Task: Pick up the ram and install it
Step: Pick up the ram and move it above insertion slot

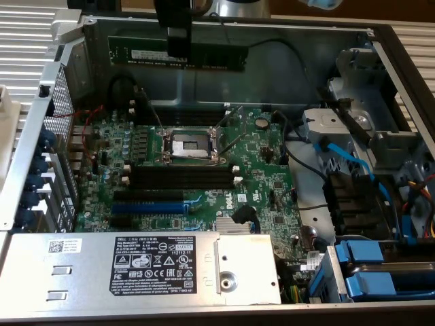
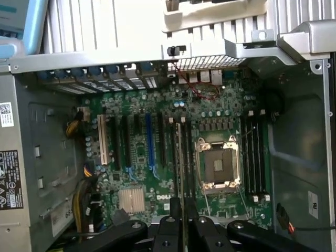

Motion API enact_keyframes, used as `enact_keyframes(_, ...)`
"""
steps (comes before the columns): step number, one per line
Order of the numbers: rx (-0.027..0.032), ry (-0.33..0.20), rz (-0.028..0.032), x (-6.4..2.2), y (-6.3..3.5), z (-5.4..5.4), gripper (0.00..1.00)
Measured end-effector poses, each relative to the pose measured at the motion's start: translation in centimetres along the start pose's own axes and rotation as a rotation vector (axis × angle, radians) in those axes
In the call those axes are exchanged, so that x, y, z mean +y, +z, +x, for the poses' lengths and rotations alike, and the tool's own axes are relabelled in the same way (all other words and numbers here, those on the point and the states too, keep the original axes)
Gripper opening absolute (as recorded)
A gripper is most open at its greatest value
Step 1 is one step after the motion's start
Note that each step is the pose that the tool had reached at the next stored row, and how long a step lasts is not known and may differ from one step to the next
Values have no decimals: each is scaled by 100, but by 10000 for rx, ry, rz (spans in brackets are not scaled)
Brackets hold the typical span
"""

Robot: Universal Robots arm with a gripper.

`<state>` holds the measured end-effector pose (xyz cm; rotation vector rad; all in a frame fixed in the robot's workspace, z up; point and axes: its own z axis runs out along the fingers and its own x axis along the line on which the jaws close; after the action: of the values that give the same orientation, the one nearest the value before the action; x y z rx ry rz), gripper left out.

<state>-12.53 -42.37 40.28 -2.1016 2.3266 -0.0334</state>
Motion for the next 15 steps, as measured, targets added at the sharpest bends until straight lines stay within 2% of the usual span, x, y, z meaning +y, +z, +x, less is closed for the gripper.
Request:
enact_keyframes(1, 1, 1, 1, 5, 4, -49, 15)
enact_keyframes(6, -26, -212, 60, 1, 8, -58, 15)
enact_keyframes(7, -42, -281, 87, -4, 14, -59, 15)
enact_keyframes(10, -87, -348, 109, -41, 77, -63, 15)
enact_keyframes(11, -121, -346, 111, -41, 103, -63, 15)
enact_keyframes(15, -395, -340, 182, 6, 188, -42, 15)
